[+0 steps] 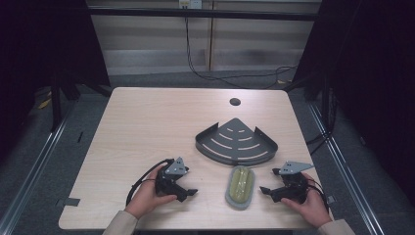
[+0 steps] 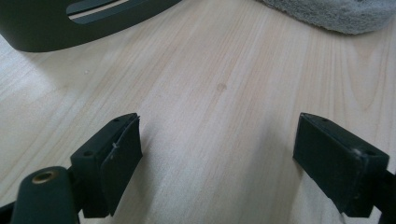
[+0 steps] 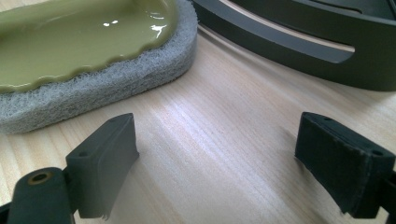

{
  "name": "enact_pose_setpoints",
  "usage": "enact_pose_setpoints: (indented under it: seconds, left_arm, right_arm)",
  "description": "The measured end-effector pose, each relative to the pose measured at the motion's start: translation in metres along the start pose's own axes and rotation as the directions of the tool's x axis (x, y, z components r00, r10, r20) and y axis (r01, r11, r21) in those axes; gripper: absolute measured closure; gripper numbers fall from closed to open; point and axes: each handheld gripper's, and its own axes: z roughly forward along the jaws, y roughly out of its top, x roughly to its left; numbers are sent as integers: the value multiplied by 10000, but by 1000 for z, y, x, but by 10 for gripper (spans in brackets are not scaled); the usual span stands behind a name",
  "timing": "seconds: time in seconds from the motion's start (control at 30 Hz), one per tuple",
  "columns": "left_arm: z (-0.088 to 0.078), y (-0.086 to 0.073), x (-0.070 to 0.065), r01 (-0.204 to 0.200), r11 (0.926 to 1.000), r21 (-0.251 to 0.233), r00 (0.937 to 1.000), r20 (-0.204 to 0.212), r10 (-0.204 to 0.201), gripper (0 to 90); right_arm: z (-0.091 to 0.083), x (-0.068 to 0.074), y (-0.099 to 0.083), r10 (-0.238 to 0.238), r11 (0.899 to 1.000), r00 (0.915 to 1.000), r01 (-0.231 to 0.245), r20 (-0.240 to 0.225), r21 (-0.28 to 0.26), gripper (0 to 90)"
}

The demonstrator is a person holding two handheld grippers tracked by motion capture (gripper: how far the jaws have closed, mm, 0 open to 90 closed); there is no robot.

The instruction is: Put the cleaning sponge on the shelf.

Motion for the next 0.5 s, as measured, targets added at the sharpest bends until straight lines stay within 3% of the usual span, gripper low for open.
enact_pose_setpoints:
  seconds: [0.23, 0.27, 0.33, 0.37, 0.4, 0.5]
  left_arm:
    - [0, 0, 0, -29, 10000, 13, 10000, 28, 29, 146]
    - [0, 0, 0, -27, 10000, 3, 10000, 24, 27, 146]
    - [0, 0, 0, -25, 10000, 7, 10000, 26, 25, 146]
    - [0, 0, 0, -27, 10000, 7, 10000, 23, 27, 146]
    - [0, 0, 0, -20, 10000, 4, 10000, 25, 20, 146]
    - [0, 0, 0, -27, 10000, 2, 10000, 28, 27, 146]
  right_arm:
    - [-5, 0, 12, 297, 9908, 9993, -326, 241, 1314, 167]
    - [-7, 1, 16, 450, 9833, 9987, -485, 237, 1753, 181]
    - [-8, 1, 17, 567, 9806, 9982, -597, 215, 1865, 184]
    - [-10, 1, 20, 934, 9714, 9955, -949, 175, 2175, 190]
    - [-10, 1, 20, 934, 9714, 9955, -949, 175, 2175, 190]
    - [-16, 3, 28, 1414, 9584, 9897, -1422, 211, 2475, 213]
